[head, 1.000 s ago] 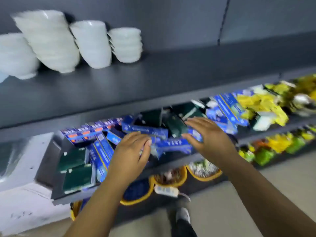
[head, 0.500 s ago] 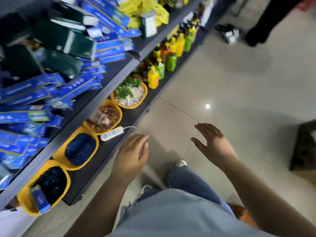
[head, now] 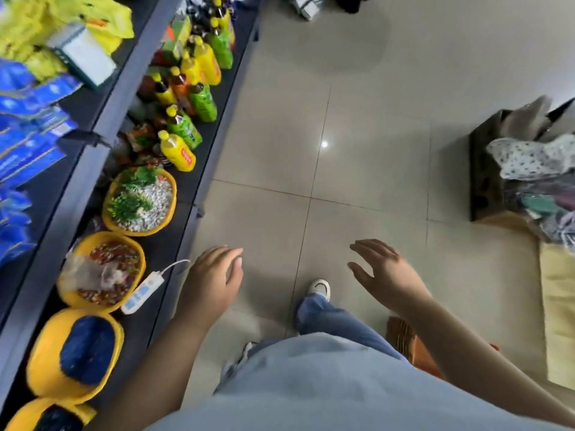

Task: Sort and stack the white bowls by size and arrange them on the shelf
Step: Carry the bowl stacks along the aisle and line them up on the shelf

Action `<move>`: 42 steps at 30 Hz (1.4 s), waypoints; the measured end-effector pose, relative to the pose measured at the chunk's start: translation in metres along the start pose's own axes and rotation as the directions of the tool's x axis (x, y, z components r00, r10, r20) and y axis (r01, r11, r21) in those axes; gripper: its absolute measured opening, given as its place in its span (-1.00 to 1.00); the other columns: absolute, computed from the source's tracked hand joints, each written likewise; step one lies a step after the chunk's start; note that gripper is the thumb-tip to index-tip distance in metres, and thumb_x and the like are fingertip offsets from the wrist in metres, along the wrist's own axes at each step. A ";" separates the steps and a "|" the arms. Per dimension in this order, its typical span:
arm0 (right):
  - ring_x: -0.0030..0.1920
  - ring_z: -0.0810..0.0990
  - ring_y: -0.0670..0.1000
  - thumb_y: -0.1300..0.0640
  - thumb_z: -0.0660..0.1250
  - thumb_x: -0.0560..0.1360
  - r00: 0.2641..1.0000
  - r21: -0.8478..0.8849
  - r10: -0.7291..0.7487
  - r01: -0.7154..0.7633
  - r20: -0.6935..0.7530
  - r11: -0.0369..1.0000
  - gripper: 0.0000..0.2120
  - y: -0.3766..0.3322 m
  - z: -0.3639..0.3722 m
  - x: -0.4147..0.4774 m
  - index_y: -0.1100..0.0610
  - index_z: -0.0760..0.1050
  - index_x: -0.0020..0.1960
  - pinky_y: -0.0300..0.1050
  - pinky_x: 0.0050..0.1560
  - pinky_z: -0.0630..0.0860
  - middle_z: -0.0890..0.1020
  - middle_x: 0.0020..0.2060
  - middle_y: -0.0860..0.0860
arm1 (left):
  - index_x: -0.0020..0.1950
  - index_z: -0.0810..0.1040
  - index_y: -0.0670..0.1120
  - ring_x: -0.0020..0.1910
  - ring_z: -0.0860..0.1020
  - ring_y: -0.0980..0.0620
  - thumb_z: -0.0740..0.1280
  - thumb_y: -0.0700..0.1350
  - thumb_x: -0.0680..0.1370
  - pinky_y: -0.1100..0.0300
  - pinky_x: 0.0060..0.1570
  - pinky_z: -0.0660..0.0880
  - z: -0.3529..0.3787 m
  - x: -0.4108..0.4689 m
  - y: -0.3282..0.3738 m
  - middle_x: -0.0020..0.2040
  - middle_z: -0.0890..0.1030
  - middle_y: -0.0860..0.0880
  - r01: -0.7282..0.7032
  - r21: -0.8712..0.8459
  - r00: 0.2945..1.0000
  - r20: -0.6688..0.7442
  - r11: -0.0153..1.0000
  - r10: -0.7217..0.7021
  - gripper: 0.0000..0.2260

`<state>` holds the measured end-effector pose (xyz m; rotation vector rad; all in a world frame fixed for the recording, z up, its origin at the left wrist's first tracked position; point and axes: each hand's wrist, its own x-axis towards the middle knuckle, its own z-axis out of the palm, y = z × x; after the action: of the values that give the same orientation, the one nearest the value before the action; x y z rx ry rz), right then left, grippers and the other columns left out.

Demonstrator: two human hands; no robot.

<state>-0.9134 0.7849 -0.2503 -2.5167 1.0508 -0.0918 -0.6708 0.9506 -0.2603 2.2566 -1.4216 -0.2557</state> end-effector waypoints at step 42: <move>-0.27 0.68 0.04 0.20 0.38 0.29 0.966 -0.024 -0.122 0.120 -0.227 0.993 -0.86 0.101 -0.097 0.619 0.16 0.65 -0.17 -0.14 -0.37 0.57 0.70 -0.24 0.03 | -0.08 0.64 -0.24 -0.13 0.50 0.03 0.13 -0.07 0.48 0.24 -0.08 0.37 -0.021 0.631 -0.053 -0.18 0.66 -0.14 0.044 -0.056 0.992 -0.116 0.997 -0.050 -0.65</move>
<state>-0.5594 0.2579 -0.2604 -2.6249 0.9821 -0.4209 -0.3362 0.4143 -0.2134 2.2257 -1.2879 -0.1702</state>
